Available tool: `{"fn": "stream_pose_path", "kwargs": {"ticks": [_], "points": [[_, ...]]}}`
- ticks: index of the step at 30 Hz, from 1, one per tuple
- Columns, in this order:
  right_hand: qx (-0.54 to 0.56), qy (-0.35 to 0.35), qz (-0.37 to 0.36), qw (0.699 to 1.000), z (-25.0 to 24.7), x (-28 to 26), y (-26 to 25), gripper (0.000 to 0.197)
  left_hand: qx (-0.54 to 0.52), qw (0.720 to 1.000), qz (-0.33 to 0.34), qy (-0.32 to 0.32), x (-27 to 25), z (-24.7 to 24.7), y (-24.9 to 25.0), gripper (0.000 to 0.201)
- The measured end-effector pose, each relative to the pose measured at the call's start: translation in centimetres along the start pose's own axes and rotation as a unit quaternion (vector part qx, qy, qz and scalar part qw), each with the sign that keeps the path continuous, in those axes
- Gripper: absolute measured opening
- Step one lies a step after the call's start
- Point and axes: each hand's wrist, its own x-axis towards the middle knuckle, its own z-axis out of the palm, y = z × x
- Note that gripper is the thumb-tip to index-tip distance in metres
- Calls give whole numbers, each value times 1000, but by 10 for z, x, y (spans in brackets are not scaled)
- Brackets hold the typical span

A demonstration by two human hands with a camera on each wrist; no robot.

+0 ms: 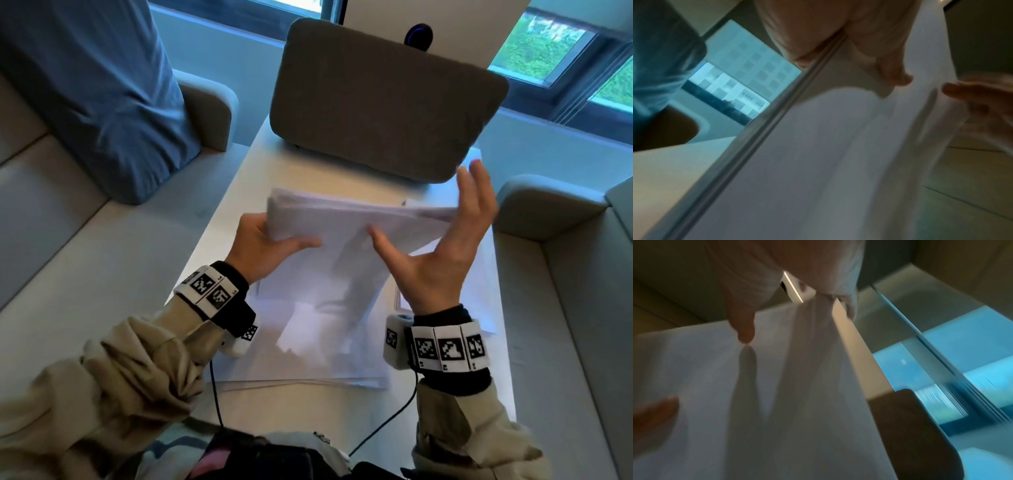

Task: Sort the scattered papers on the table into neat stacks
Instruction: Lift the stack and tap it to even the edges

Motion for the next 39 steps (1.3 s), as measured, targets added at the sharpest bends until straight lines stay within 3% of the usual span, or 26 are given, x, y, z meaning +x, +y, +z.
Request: {"fn": "stream_pose_path", "kwargs": {"ticks": [2,4,7,11,14,16,18,21,24,26,28,32,36,39], "points": [[-96,-56,-111,988,-4,11,-12,60,14,998,61,-30,-3,6,9,25],[-104,-117,-150,976,-5,13,-17,28,16,990,130,-58,-3,9,17,25],[-16,-143,-93,985,-11,10,-16,17,25,989,123,-78,0,8,16,22],[103,-103,34,989,-27,7,6,7,100,984,77,-128,5,-11,-21,36],[180,-84,155,968,-38,2,36,19,149,983,7,-108,18,-40,-55,28],[220,-64,234,945,-39,-4,52,29,100,992,-43,-61,25,-56,-67,22],[255,-43,309,915,-34,-14,64,28,54,997,-47,-14,29,-64,-69,36],[294,-15,394,871,-21,-32,70,29,-10,998,-57,26,28,-59,-60,21],[335,1,428,839,-9,-44,72,15,-39,997,-40,56,27,-52,-57,30],[331,-17,445,832,-2,-50,75,7,-42,996,-35,74,24,-53,-59,47],[307,-48,466,829,5,-60,80,30,-18,998,-13,59,20,-54,-66,58],[297,-80,509,804,14,-78,81,46,-47,996,-26,74,7,-50,-74,64],[295,-61,517,801,17,-78,81,31,-72,990,-23,116,8,-42,-70,38],[298,-52,507,807,16,-75,78,47,-81,987,-15,141,10,-40,-70,24]]}}
